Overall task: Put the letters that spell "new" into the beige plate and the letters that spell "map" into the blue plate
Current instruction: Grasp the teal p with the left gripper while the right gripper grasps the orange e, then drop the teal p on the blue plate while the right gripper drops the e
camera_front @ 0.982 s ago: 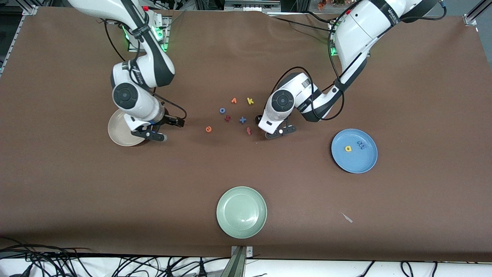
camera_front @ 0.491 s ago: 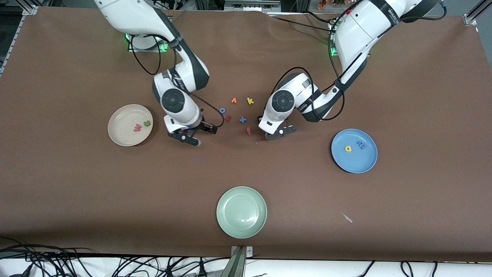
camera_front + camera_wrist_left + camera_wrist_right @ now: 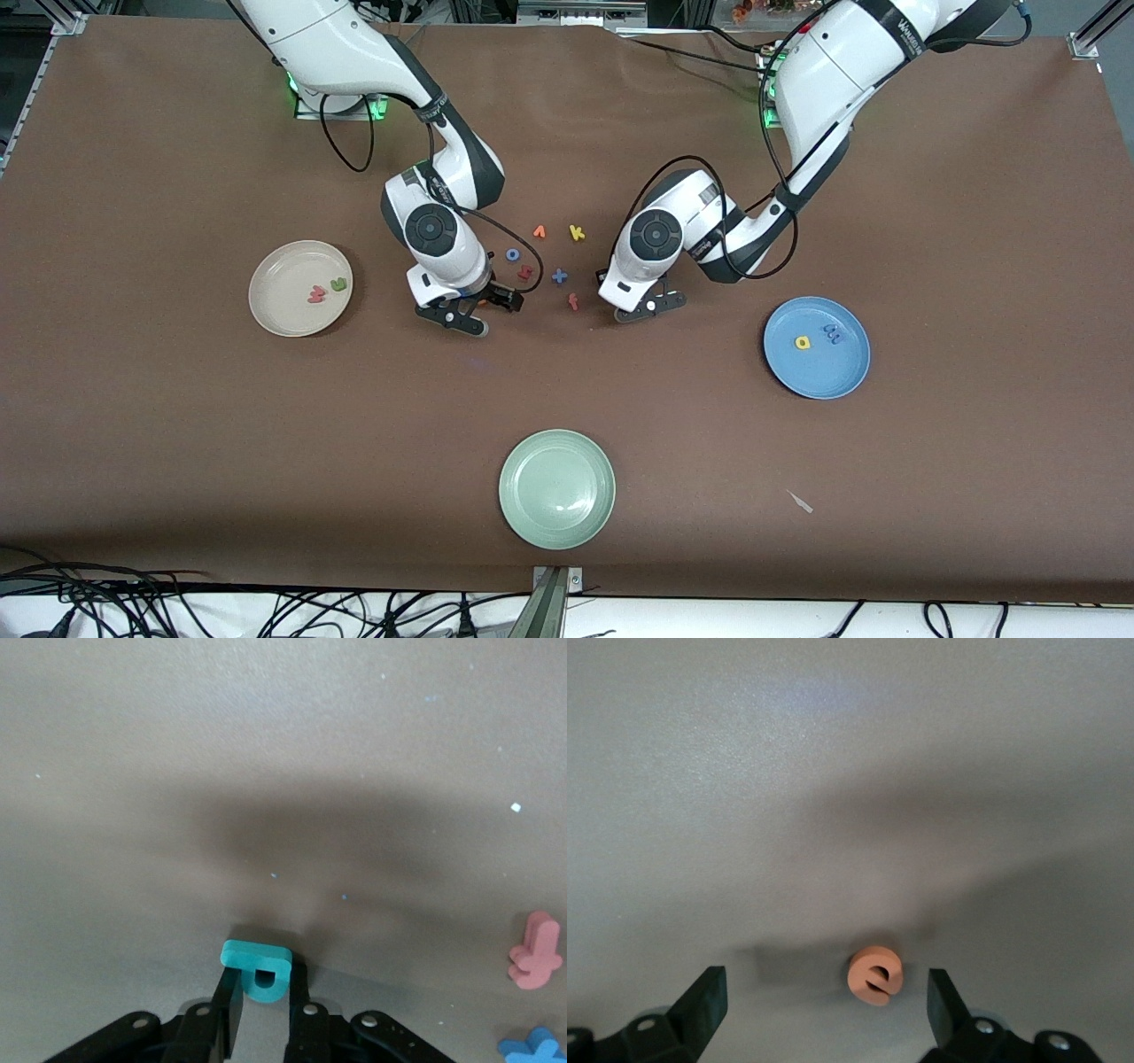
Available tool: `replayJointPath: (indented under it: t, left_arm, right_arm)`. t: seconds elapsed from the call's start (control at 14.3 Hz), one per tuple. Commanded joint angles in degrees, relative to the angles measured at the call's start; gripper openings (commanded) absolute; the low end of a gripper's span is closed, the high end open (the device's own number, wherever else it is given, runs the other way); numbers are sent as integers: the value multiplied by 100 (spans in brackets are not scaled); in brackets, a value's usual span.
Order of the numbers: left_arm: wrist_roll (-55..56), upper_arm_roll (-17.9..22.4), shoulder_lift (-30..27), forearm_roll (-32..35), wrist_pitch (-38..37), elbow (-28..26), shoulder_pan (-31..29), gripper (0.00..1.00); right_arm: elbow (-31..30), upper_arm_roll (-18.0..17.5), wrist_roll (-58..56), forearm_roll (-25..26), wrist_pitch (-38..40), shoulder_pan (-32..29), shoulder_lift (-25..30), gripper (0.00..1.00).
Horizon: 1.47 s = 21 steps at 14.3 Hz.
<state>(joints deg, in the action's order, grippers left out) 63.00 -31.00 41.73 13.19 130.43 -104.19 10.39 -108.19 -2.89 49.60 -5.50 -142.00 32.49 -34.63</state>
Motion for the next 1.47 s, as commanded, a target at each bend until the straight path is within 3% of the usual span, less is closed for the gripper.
replayJointPath:
  t: [0.0,0.28,0.49,0.98,1.26,1.4]
  left_arm:
    - [2,68,-42,26,-71,-13,-55,13]
    - [-25,59,-296,34,-342,75,-151,12]
    - [-173,41,-630,52,-772,127,-423,12]
    - [-1893,50,-710,52,-2302,979,-1231,12]
    - [-3089,50,-728,498,-2268,989,-2092,12]
    - [-3337,59,-632,693,-2137,989,-2260,12]
  right_arm:
    - [-88,69,-21,84,-135,55,9,95]
    - [-291,131,-258,84,-241,38,71,87]
    - [-317,131,-293,84,-223,38,88,72]
    - [-387,131,-670,84,-223,38,150,39]
    - [-475,131,-768,84,-249,38,132,30]
    - [-467,130,-768,84,-276,38,115,20]
